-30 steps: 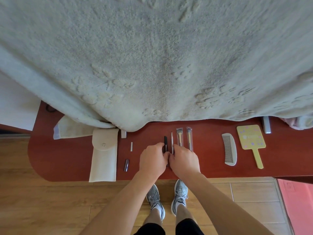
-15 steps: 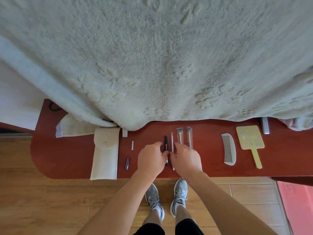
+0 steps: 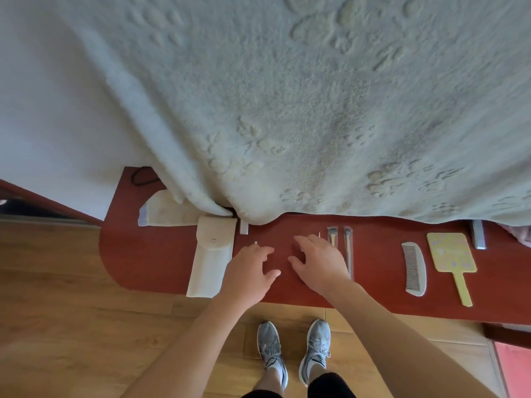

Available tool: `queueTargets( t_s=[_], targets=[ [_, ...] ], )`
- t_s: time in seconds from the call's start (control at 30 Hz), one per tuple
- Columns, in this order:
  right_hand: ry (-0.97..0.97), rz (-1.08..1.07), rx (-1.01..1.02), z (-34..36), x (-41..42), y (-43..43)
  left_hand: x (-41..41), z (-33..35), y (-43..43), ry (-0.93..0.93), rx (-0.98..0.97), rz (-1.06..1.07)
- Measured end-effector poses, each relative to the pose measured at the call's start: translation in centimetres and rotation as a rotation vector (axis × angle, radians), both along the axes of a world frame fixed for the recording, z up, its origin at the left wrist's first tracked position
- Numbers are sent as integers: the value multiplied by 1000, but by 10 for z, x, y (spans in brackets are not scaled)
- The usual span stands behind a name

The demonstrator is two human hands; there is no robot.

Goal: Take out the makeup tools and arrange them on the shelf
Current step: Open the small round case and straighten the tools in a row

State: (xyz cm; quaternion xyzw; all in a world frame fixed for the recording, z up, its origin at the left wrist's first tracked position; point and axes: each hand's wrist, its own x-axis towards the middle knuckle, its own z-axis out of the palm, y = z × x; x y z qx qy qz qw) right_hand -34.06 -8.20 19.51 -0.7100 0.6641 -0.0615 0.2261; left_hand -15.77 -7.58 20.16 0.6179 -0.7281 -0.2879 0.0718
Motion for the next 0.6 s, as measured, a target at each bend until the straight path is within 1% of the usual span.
queueTargets(
  t_s=[0.17, 0.33, 0.6],
  targets=[
    [12, 133, 24, -1, 20, -15, 37, -5, 0, -32, 7, -71],
    [27, 227, 31, -8, 40, -25, 66, -7, -4, -92, 6, -188],
    [49, 278, 78, -19, 61, -35, 82, -17, -10, -165, 5, -364]
  ],
)
